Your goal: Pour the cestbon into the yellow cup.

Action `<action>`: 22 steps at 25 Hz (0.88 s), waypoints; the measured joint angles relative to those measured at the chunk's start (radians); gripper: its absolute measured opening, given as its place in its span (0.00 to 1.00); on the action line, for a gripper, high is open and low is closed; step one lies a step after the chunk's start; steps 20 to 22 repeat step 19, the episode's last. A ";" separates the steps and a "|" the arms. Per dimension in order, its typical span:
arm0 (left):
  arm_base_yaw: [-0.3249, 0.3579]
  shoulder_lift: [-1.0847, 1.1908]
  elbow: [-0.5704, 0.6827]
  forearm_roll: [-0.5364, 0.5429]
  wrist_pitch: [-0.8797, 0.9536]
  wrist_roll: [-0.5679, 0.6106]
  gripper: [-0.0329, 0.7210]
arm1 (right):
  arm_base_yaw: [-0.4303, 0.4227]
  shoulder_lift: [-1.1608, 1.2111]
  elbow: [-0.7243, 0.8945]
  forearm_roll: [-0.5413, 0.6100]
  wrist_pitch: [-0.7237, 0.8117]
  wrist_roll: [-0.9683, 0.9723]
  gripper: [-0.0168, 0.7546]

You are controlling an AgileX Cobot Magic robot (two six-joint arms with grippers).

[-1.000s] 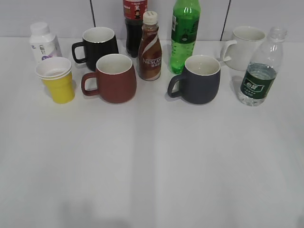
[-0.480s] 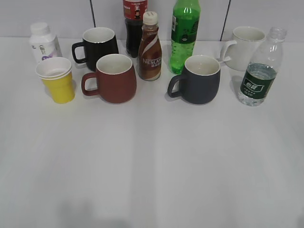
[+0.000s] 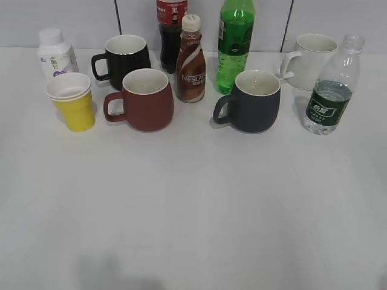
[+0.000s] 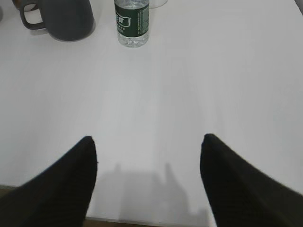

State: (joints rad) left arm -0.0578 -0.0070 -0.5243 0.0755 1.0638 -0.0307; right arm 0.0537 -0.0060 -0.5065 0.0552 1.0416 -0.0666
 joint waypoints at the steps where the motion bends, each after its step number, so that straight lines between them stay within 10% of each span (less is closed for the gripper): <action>1: 0.000 0.000 0.000 0.000 0.000 0.000 0.65 | 0.000 0.000 0.000 0.000 0.000 0.000 0.68; 22: 0.000 0.000 0.000 0.000 0.000 0.000 0.62 | 0.000 0.000 0.000 0.000 -0.001 0.000 0.68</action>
